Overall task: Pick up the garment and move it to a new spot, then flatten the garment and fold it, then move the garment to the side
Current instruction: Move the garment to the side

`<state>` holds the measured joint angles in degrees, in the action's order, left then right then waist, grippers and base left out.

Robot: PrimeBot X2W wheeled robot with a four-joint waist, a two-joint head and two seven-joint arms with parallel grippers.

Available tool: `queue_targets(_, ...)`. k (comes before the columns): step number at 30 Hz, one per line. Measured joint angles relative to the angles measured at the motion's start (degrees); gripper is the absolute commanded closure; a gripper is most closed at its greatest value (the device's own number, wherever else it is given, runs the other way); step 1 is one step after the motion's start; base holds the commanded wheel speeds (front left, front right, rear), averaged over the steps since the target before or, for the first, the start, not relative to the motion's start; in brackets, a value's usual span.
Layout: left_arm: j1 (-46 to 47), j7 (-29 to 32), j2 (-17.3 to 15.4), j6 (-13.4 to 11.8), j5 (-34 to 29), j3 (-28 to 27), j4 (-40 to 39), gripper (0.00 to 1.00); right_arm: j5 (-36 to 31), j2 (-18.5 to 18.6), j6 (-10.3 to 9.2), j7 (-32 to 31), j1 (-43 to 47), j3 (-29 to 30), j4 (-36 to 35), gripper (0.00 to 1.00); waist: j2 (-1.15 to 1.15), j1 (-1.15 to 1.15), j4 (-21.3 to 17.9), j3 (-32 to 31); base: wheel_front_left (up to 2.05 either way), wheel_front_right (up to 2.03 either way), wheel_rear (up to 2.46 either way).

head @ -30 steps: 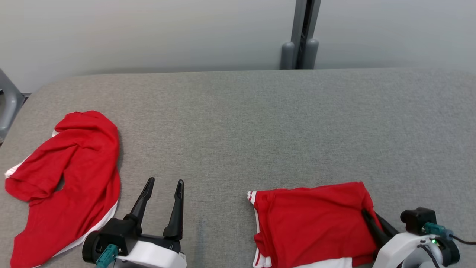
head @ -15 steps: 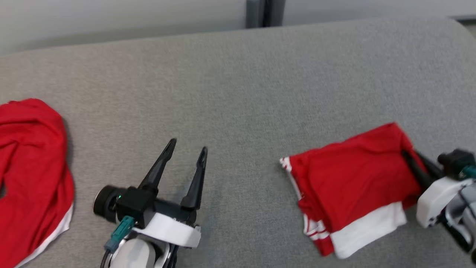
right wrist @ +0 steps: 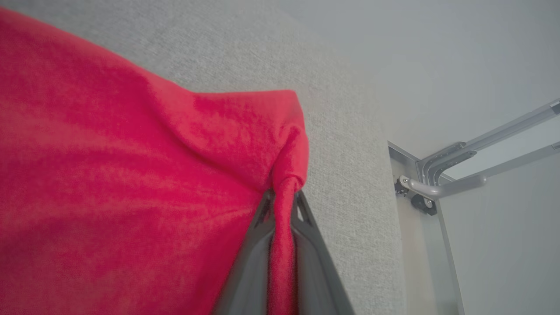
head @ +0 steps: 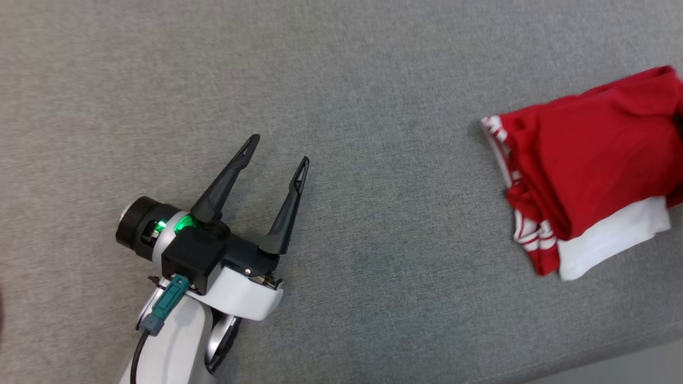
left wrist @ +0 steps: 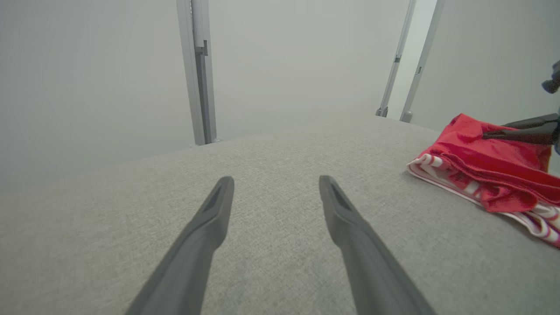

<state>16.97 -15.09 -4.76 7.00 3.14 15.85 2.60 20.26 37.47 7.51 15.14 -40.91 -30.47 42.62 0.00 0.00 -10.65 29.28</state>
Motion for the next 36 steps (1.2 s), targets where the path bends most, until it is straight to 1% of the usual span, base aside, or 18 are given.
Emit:
queue_targets(4,0.92,0.00,-1.99,0.07,-0.78,0.85,-1.85,0.00,-3.34,1.10,0.00,0.00,-1.88,4.02,1.70,1.00,0.00,0.00,-1.62,3.25,0.00,0.00,0.00)
queue_targets(5,1.24,0.00,-2.63,0.09,-1.05,1.32,-2.79,0.00,-5.70,1.64,0.00,0.00,-2.66,6.25,2.27,1.00,0.00,0.00,-2.29,4.55,0.00,0.00,0.00)
queue_targets(8,1.60,-0.07,-3.03,0.11,-1.07,1.66,-3.70,0.00,-8.20,1.92,0.00,0.00,-3.23,8.50,2.82,1.00,0.00,0.00,-2.85,5.61,0.00,0.00,0.00)
queue_targets(11,2.27,-0.08,-3.45,0.25,-1.05,1.86,-4.79,0.00,-12.55,2.13,0.00,0.00,-3.93,11.67,4.08,1.00,0.00,0.00,-3.45,6.96,0.00,0.00,0.00)
queue_targets(14,2.43,-0.14,-3.66,0.25,-1.03,2.04,-5.57,0.00,-18.28,2.22,0.00,0.00,-5.02,15.16,5.58,1.00,0.00,0.00,-3.80,8.01,0.00,0.00,0.00)
queue_targets(17,2.60,-0.16,-3.81,0.26,-1.01,2.07,-6.00,0.00,-21.96,0.98,0.00,0.00,-5.83,19.03,6.44,1.00,0.00,0.00,-3.98,8.83,0.00,0.00,0.00)
queue_targets(22,2.83,-0.32,-3.77,0.42,-0.86,2.11,-6.37,0.00,-26.40,-1.21,0.00,0.00,-5.84,23.23,7.55,1.00,0.00,0.00,-3.63,9.69,0.00,0.00,0.00)
queue_targets(31,3.20,-0.41,-3.10,0.51,-0.69,1.69,-6.70,0.00,-34.63,-2.57,0.00,0.00,-6.15,32.17,8.15,1.00,0.00,0.00,-2.50,10.69,0.00,0.00,0.00)
queue_targets(32,3.21,-0.41,-2.98,0.51,-0.69,1.66,-6.68,0.00,-35.30,-2.92,0.00,0.00,-6.15,33.08,8.13,0.71,0.00,0.00,-2.40,10.69,0.00,0.00,0.00)
queue_targets(33,3.22,-0.41,-2.88,0.51,-0.68,1.63,-6.61,0.00,-35.80,-3.32,0.00,0.00,-6.15,33.92,8.02,0.47,0.00,0.00,-2.33,10.64,0.00,0.00,0.00)
queue_targets(34,3.24,-0.42,-2.78,0.51,-0.66,1.60,-6.49,0.00,-36.37,-3.66,0.00,0.00,-6.14,34.44,7.86,0.47,0.00,0.00,-2.26,10.55,0.00,0.00,0.00)
queue_targets(35,3.25,-0.42,-2.69,0.51,-0.60,1.58,-6.33,0.00,-36.85,-4.08,0.00,0.00,-6.12,35.12,7.81,0.00,0.00,0.00,-2.20,10.43,0.00,0.00,0.00)
queue_targets(36,3.25,-0.41,-2.57,0.51,-0.59,1.56,-6.11,0.00,-36.88,-4.66,0.00,0.01,-6.13,36.15,8.12,0.00,0.00,0.00,-2.16,10.24,0.00,0.00,0.00)
